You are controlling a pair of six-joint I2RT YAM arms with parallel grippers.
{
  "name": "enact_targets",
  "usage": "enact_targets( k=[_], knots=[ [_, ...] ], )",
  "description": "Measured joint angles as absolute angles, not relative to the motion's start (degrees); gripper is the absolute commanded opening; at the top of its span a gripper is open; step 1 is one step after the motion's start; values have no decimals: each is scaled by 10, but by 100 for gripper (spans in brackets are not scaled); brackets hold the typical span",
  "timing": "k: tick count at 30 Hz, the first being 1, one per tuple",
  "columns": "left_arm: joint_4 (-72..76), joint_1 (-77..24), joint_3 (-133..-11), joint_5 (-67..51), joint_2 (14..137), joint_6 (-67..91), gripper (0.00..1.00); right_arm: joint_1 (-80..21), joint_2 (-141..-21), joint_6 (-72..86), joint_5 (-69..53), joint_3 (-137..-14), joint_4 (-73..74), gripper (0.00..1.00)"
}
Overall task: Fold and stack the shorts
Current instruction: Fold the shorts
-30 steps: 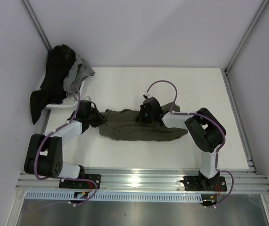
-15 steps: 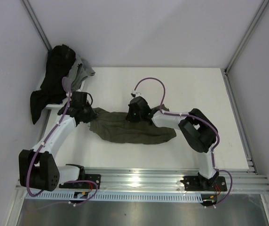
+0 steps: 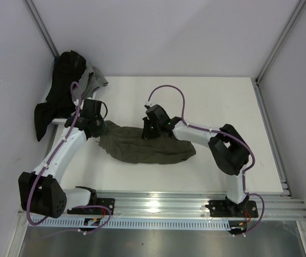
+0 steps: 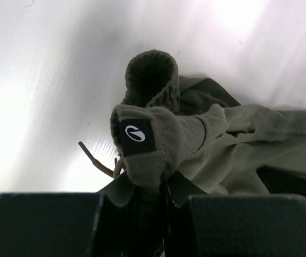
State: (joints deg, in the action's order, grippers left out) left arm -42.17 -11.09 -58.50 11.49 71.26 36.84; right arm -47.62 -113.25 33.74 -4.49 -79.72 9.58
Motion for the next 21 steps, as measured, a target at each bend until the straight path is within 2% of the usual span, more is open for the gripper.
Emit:
enact_targets(
  k=[10, 21],
  knots=[
    [-431, -111, -596, 125, 728, 359, 0, -486, -1062, 335, -106, -748, 147, 2],
    [-456, -119, -632, 143, 729, 345, 0, -497, -1153, 369, -175, -742, 105, 1]
  ],
)
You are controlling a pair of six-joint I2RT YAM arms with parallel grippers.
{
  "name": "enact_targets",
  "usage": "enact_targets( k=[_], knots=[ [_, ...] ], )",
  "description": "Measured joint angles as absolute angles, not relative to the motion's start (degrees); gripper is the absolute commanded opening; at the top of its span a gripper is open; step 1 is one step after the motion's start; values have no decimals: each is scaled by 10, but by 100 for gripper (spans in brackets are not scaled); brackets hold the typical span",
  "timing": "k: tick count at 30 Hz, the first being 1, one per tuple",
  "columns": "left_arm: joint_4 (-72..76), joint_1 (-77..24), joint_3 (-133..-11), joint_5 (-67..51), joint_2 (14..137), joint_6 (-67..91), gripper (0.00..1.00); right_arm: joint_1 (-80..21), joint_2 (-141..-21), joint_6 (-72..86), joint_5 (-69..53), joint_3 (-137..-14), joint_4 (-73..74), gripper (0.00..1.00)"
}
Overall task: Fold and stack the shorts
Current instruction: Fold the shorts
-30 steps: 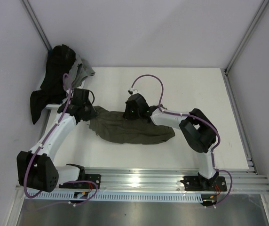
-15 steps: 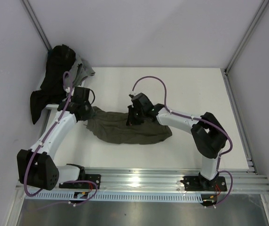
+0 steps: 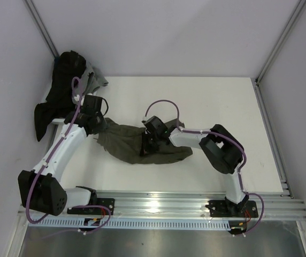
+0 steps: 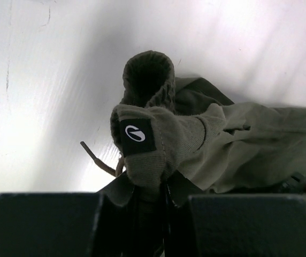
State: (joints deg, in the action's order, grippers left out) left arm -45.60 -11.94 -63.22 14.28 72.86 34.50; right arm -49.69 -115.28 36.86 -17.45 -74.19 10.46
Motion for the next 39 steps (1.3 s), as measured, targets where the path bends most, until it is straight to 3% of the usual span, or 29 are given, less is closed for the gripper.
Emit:
enact_targets(
  k=[9, 21, 27, 34, 36, 39],
  knots=[
    [-463, -170, -632, 165, 721, 338, 0, -504, -1221, 418, -226, -788, 61, 1],
    [-491, -318, -681, 222, 717, 349, 0, -504, -1266, 469, -283, -816, 10, 2],
    [-505, -406, -683, 258, 744, 379, 0, -500, -1285, 478, -306, -838, 10, 3],
    [-512, -441, -684, 275, 781, 405, 0, -488, -1292, 491, -335, -840, 2, 6],
    [-515, -443, -688, 280, 781, 406, 0, -484, -1295, 496, -344, -840, -3, 9],
    [-519, -448, -702, 285, 781, 406, 0, -475, -1297, 502, -358, -840, -8, 27]
  ],
)
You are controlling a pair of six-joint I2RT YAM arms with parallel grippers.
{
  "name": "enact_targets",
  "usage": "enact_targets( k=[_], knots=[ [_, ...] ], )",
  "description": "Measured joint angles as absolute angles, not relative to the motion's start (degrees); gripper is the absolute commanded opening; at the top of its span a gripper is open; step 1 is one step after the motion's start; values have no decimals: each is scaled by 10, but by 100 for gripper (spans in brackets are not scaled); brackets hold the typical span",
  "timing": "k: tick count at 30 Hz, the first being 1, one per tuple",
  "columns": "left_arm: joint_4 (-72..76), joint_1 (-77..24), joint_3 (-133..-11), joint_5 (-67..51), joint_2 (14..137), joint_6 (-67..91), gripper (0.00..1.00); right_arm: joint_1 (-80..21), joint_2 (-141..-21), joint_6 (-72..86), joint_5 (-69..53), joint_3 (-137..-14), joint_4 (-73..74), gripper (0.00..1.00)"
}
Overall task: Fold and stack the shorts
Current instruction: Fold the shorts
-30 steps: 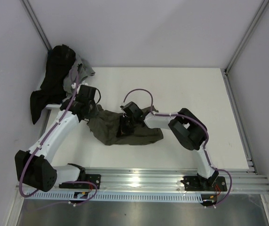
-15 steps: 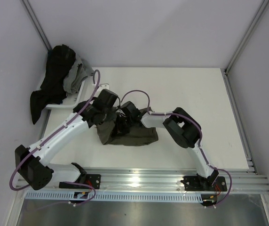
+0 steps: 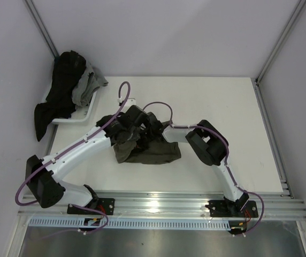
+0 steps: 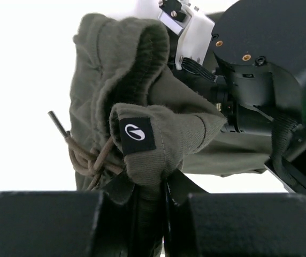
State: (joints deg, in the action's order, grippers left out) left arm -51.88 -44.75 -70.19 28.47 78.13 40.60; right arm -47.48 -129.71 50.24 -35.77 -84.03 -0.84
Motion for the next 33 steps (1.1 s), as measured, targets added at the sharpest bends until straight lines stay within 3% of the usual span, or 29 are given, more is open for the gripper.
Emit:
enact_targets(
  k=[2, 10, 14, 27, 33],
  knots=[
    [-529, -449, -718, 293, 781, 406, 0, -470, -1297, 506, -365, -842, -11, 36],
    [-569, -449, -790, 335, 781, 405, 0, -456, -1267, 494, -354, -849, 29, 40],
    [-580, -449, -793, 344, 781, 405, 0, -437, -1218, 483, -339, -837, 48, 48],
    [-584, -449, -793, 343, 801, 405, 0, -328, -986, 388, -239, -686, 145, 52],
    [-584, -449, -793, 343, 805, 404, 0, -268, -949, 331, -170, -632, 202, 52]
  ],
)
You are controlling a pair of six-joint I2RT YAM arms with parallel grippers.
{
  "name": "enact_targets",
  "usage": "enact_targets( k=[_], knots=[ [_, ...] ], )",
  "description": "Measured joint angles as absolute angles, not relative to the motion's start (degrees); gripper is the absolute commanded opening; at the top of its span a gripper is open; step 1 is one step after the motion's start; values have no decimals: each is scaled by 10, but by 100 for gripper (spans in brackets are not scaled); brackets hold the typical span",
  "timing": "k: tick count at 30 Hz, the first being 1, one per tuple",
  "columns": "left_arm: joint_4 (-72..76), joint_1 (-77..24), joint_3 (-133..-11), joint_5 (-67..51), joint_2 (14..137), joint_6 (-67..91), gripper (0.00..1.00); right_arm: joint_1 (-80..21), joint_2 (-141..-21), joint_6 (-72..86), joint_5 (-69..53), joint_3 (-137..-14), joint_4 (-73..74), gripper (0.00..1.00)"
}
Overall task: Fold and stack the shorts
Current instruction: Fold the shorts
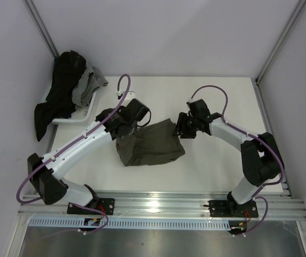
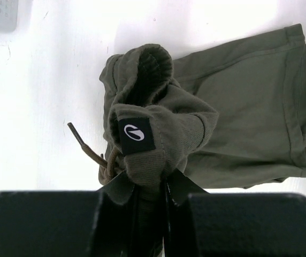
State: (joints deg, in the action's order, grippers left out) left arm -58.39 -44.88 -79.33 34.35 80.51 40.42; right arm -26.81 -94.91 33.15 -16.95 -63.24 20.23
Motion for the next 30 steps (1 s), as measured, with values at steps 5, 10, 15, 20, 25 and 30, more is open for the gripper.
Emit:
enact_targets(
  k=[5, 10, 15, 20, 25, 30],
  knots=[
    [-584, -449, -807, 343, 820, 400, 0, -270, -952, 307, -132, -620, 222, 53],
    [-585, -451, -818, 343, 829, 400, 0, -272, -964, 296, -115, -610, 217, 53],
    [-590, -454, -831, 344, 840, 400, 0, -273, -981, 293, -112, -588, 207, 53],
    [-595, -458, -848, 346, 861, 400, 0, -282, -993, 294, -112, -573, 187, 50],
    [-607, -471, -878, 350, 888, 400, 0, -303, -993, 303, -114, -556, 146, 40],
    [-619, -495, -923, 366, 929, 401, 0, -331, -982, 321, -113, -528, 106, 37]
  ],
)
